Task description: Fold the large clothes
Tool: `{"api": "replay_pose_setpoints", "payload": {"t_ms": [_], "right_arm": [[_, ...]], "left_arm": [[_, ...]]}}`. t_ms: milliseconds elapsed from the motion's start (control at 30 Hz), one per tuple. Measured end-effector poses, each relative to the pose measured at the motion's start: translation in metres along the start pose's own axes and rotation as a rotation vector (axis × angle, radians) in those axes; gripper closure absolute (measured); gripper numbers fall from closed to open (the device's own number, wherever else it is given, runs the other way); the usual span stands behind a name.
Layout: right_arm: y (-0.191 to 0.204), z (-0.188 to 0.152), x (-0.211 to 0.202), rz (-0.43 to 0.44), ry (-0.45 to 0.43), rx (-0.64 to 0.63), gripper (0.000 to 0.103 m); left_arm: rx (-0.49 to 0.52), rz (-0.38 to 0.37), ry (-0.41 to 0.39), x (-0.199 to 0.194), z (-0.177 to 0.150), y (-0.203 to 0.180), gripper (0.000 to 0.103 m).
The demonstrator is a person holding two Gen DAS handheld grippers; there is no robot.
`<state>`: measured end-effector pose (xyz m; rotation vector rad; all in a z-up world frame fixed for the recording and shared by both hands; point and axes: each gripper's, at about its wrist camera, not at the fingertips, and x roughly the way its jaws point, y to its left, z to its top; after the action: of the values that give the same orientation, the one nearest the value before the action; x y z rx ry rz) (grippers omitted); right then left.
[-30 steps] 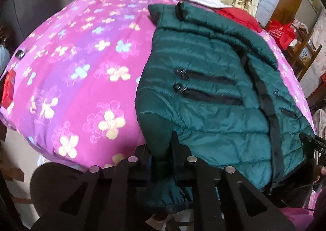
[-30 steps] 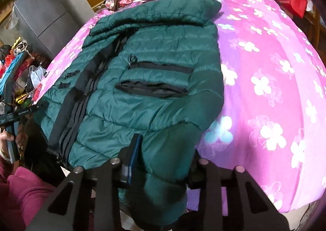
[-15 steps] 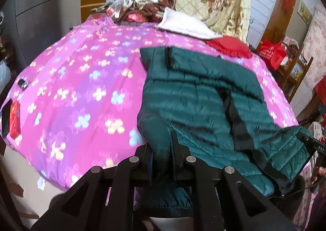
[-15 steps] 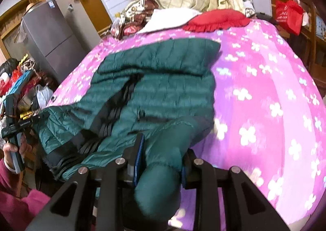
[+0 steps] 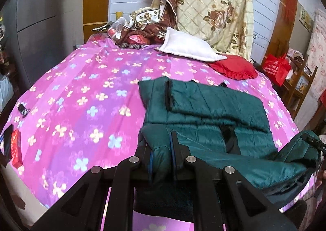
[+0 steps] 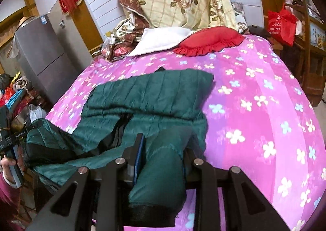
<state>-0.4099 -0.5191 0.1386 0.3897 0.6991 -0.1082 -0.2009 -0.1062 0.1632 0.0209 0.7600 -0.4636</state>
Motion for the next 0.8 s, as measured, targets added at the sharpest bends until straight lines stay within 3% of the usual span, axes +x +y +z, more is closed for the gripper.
{"api": "replay_pose_setpoints", "payload": {"t_ms": [800], "right_arm": [[-0.03,0.105,0.09,-0.15,-0.03,0.039,0.074]], "left_arm": [[-0.053,0.116,-0.079,0.091,0.098,-0.011,0.103]]}}
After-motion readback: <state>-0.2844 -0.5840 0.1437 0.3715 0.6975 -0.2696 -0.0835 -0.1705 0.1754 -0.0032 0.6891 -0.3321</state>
